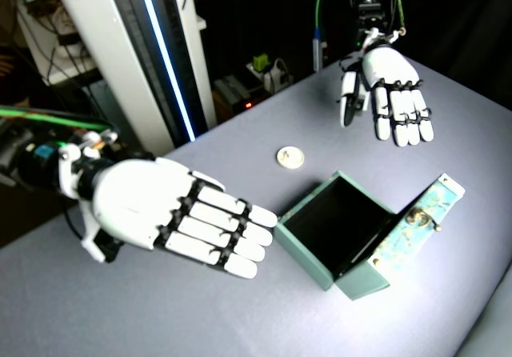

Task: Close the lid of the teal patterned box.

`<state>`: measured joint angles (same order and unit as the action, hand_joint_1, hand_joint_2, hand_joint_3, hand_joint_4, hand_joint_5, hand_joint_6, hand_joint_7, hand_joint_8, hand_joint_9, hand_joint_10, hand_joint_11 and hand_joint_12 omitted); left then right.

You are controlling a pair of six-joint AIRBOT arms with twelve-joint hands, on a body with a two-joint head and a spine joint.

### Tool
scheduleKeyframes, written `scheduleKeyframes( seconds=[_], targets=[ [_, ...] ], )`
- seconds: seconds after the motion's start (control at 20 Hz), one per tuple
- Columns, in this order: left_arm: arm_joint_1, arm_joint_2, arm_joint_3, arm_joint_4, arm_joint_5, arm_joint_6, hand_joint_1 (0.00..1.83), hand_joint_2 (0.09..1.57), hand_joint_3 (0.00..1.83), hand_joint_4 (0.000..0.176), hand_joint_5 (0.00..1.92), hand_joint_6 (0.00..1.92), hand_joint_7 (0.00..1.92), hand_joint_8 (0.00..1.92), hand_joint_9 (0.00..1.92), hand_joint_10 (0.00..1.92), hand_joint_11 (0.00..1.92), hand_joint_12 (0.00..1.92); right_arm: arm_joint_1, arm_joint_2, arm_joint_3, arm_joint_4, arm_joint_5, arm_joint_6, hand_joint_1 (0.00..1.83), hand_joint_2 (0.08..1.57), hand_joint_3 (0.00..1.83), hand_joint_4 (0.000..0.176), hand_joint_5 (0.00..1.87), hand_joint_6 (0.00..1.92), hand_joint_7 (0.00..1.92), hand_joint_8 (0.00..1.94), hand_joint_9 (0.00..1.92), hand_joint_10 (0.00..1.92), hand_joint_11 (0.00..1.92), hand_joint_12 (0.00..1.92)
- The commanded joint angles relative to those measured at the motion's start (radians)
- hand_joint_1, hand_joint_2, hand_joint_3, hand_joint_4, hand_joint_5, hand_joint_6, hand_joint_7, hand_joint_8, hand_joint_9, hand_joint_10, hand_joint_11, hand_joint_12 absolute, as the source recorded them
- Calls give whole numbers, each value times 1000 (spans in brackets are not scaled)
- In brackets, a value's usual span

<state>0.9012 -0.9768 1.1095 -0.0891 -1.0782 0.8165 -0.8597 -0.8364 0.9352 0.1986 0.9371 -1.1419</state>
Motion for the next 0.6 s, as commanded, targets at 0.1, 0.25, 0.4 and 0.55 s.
scheduleKeyframes(
  seconds=[0.1,0.25,0.4,0.55],
  targets=[
    [-16,-7,10,-4,-116,-2,20,1405,18,34,38,14,0,0,0,0,0,0,19,5,7,1,123,0,325,1434,19,0,60,24,0,0,0,0,0,0],
    [-20,-9,12,-2,-112,-2,8,1406,0,51,31,8,0,0,0,0,7,151,25,5,8,1,123,-4,365,1430,5,0,45,12,0,0,0,0,0,0],
    [-28,-15,16,5,-99,-2,0,1405,0,51,25,0,0,0,0,0,0,126,45,0,18,8,130,-4,457,1430,2,0,35,6,0,0,0,0,0,0],
    [-51,-33,29,21,-71,-6,14,1402,0,54,20,1,0,0,0,0,0,203,78,-17,43,14,129,-4,312,1453,10,0,21,12,0,0,0,0,0,0]
  ],
)
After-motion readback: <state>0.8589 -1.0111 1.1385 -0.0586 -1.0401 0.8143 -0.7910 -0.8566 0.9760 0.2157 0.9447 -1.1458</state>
